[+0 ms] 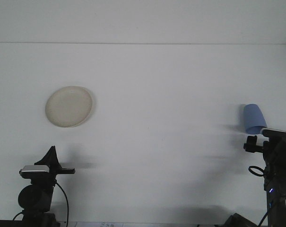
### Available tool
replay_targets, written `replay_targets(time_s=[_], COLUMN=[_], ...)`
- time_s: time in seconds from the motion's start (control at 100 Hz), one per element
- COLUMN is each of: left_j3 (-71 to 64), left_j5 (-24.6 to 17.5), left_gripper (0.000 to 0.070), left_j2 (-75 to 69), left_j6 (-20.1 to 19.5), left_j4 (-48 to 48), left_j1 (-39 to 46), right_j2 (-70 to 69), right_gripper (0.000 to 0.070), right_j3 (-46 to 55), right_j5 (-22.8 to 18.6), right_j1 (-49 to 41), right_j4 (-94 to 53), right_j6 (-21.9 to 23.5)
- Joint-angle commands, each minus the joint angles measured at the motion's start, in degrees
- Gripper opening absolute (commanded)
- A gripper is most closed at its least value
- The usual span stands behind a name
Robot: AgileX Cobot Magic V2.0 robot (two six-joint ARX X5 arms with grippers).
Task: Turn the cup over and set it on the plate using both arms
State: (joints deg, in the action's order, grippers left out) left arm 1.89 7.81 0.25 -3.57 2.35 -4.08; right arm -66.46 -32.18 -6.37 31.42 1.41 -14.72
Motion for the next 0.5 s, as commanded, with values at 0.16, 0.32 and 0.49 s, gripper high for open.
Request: replay_targets(time_s=[0.16, 0.32, 0.49], left_j3=[-1.07, -1.07, -1.07], left_j5=[0.33, 0.33, 0.33], left_gripper=[0.0012, 0.0012, 0.0012], left_j2=[-0.07, -0.07, -0.07], left_j6=[-0.24, -0.22, -0.24], left_j4=[0.57, 0.57, 0.59], left_j1=[0.04, 0.04, 0.04], right_j2=[-5.64, -9.53, -14.64], right_gripper=[0.0560, 0.0531, 0.0530], right_j3=[-0.17, -0.17, -0.17], right_j5=[-3.23, -4.15, -4.24], right_j1=[1.88, 1.92, 1.92], right_j4=[7.56, 13.88, 19.98], right_j6=[-0.39, -0.52, -0.52])
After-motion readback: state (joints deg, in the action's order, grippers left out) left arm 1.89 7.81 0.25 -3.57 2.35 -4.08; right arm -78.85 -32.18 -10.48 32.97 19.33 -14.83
